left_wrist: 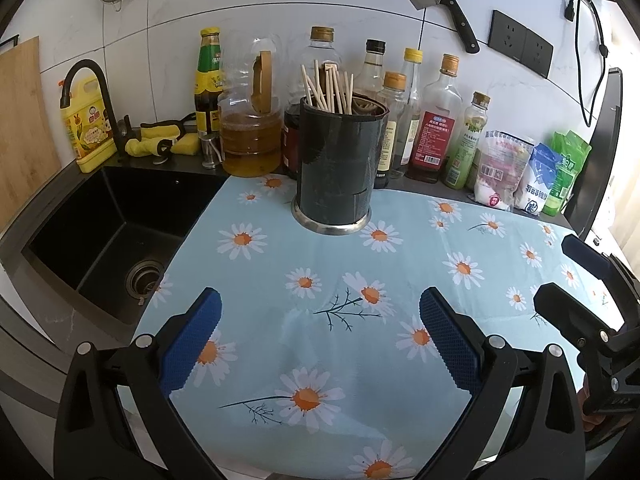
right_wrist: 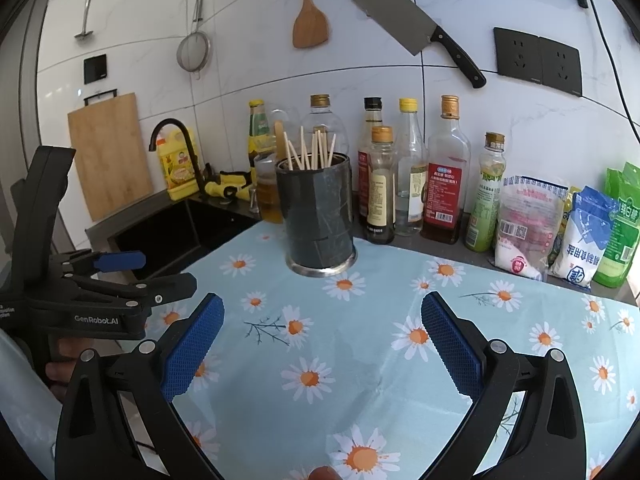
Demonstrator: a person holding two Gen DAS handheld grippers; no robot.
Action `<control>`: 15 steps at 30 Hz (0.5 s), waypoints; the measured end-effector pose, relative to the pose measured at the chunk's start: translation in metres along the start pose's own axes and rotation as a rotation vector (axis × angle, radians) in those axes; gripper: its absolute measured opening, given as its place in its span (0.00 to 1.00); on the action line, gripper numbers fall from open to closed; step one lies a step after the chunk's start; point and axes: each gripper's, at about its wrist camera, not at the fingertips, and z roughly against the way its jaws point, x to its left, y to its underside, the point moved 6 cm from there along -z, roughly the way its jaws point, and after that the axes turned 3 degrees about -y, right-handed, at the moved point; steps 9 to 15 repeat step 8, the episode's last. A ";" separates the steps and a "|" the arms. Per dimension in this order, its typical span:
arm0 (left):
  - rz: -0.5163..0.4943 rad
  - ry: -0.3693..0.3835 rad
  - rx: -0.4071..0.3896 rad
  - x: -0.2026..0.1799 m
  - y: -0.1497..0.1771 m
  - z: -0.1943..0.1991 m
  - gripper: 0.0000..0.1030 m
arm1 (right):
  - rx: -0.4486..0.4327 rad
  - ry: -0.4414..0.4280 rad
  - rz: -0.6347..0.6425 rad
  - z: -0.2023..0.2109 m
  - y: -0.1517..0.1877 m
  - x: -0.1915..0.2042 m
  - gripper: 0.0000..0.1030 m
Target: Organize utensils
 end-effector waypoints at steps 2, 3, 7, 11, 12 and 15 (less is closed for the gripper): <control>-0.004 0.005 0.003 -0.001 0.000 0.000 0.94 | -0.001 0.000 0.000 0.000 0.000 0.000 0.92; -0.001 0.008 0.007 -0.001 0.000 -0.001 0.94 | -0.001 -0.001 0.000 0.000 0.000 0.000 0.92; 0.005 0.002 0.011 0.003 -0.001 -0.003 0.94 | -0.002 -0.003 -0.003 -0.001 -0.001 0.000 0.92; 0.005 0.001 0.009 0.003 -0.001 -0.002 0.94 | -0.001 -0.004 -0.003 -0.001 -0.001 0.000 0.92; 0.005 0.001 0.009 0.003 -0.001 -0.002 0.94 | -0.001 -0.004 -0.003 -0.001 -0.001 0.000 0.92; 0.005 0.001 0.009 0.003 -0.001 -0.002 0.94 | -0.001 -0.004 -0.003 -0.001 -0.001 0.000 0.92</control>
